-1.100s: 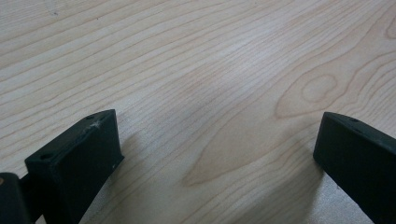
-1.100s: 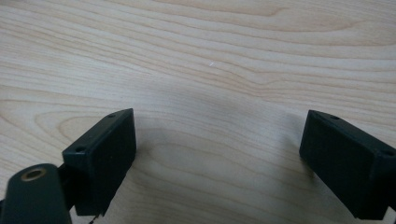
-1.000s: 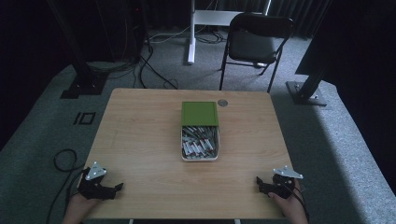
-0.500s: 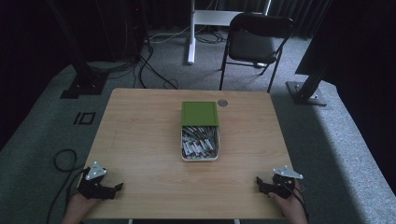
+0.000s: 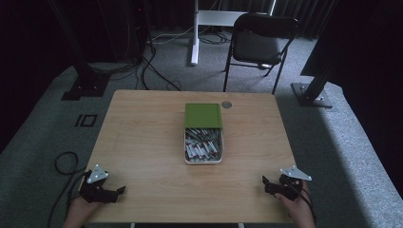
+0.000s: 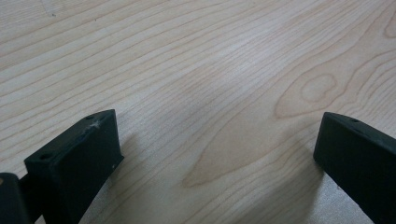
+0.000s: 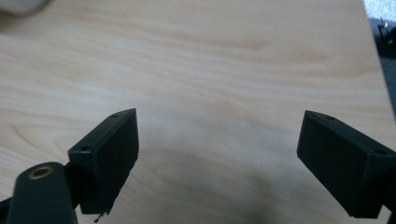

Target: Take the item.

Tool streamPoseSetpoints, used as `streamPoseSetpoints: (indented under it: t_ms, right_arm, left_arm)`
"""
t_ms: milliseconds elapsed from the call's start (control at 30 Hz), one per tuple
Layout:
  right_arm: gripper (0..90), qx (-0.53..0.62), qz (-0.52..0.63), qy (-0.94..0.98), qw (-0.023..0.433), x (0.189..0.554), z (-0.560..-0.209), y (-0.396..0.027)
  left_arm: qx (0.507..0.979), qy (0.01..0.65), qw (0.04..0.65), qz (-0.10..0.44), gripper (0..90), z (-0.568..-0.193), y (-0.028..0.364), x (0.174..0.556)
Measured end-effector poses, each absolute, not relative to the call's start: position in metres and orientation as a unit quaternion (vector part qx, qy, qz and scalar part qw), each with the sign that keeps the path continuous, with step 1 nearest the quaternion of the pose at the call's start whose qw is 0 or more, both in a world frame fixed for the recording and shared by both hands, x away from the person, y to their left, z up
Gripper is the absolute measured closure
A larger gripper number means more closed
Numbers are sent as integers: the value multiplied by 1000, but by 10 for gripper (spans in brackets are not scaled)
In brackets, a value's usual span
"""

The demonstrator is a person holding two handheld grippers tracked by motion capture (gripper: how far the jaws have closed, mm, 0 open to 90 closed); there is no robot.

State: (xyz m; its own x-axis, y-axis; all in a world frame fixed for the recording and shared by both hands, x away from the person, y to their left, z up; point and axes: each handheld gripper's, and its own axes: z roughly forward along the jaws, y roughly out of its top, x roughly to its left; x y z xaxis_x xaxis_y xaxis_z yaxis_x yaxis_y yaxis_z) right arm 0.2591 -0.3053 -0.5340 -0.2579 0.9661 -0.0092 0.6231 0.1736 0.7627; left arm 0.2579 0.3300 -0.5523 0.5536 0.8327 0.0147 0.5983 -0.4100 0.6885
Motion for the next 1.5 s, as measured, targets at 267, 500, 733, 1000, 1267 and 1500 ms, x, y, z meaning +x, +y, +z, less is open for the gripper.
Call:
streamPoseSetpoints:
  t_ms: [267,500,733,1000,1267,1500]
  right_arm:
    - [141,532,352,719,276,268,-507,-295]
    - [142,516,371,721,275,275,-492,-280]
    - [154,498,389,726,272,281,-480,-265]
    - [166,473,406,735,265,286,-469,-242]
    - [171,453,417,744,260,293,-462,-220]
    - [198,438,427,749,255,297,-457,-202]
  left_arm:
    - [820,436,324,181,14,-552,330,258]
    - [820,436,324,181,14,-552,330,258]
    - [820,436,323,181,14,-552,330,258]
    - [820,436,323,181,14,-552,330,258]
    - [820,436,324,181,14,-552,330,258]
    - [820,436,323,181,14,-552,330,258]
